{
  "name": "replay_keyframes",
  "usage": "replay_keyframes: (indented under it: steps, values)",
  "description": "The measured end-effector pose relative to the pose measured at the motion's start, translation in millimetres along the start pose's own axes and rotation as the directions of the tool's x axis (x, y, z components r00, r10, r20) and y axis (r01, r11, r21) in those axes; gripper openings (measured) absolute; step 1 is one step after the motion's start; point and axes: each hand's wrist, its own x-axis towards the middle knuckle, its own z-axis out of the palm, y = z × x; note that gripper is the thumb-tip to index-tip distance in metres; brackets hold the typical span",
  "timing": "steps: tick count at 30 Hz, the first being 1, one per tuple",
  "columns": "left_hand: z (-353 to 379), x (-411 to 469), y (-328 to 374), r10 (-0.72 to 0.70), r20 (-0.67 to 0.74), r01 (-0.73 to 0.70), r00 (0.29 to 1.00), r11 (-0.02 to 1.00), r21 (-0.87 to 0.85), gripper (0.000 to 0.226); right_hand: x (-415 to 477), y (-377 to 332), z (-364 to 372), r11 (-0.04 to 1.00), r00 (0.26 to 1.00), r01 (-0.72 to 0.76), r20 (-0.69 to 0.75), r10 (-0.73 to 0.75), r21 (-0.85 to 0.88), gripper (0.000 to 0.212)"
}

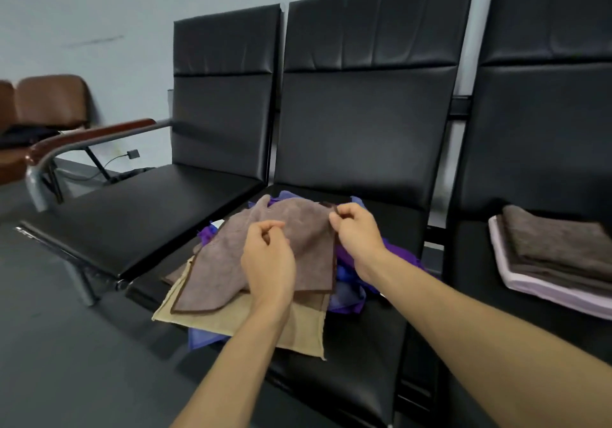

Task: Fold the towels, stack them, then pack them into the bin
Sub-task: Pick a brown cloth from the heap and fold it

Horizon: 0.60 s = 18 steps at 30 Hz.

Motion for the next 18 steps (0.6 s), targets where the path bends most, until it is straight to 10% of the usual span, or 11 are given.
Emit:
replay_keyframes:
  steps: [5,12,15,18]
  values:
    - [18,-16,21,0.032,0.06,-0.022,0.998,0.988,-0.155,0.023,-11,-39,-49,0.921,0.992,0.095,-0.108,-0.058,0.377,0.018]
    - [84,-54,43,0.08,0.383,-0.066,0.92,0.997,-0.05,0.024,-54,-48,-178,0.976,0.975,0.208,0.089,-0.203,-0.058,0.028]
    - [109,-78,48,0.247,0.602,-0.334,0.759,0.942,0.035,0.053,-85,-46,-233,0.927,0.954,0.263,0.215,-0.209,-0.266,0.033]
    - [129,-108,54,0.336,0.845,-0.536,0.417,0.841,-0.071,0.065,-112,-43,-280,0.891,0.937,0.286,0.297,-0.184,-0.353,0.029]
